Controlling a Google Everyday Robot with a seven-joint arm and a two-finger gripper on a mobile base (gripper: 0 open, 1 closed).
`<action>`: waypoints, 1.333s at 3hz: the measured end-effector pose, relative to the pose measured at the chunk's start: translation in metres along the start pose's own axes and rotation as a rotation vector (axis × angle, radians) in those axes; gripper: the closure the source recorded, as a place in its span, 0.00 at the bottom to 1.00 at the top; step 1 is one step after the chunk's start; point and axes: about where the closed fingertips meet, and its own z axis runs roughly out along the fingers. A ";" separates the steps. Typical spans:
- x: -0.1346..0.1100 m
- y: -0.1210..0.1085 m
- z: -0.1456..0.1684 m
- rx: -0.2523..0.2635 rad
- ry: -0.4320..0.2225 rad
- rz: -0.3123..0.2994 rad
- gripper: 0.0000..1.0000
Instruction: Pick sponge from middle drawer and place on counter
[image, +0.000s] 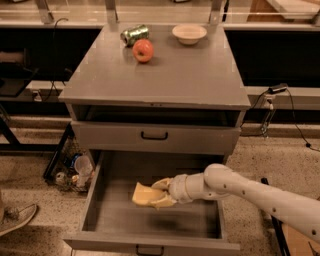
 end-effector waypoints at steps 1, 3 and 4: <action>-0.015 0.002 -0.080 0.049 -0.051 -0.046 1.00; -0.042 -0.001 -0.118 0.105 -0.060 -0.106 1.00; -0.094 0.004 -0.179 0.184 -0.065 -0.218 1.00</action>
Offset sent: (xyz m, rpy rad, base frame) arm -0.0071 -0.0435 0.0498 0.0367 -0.0693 -0.0072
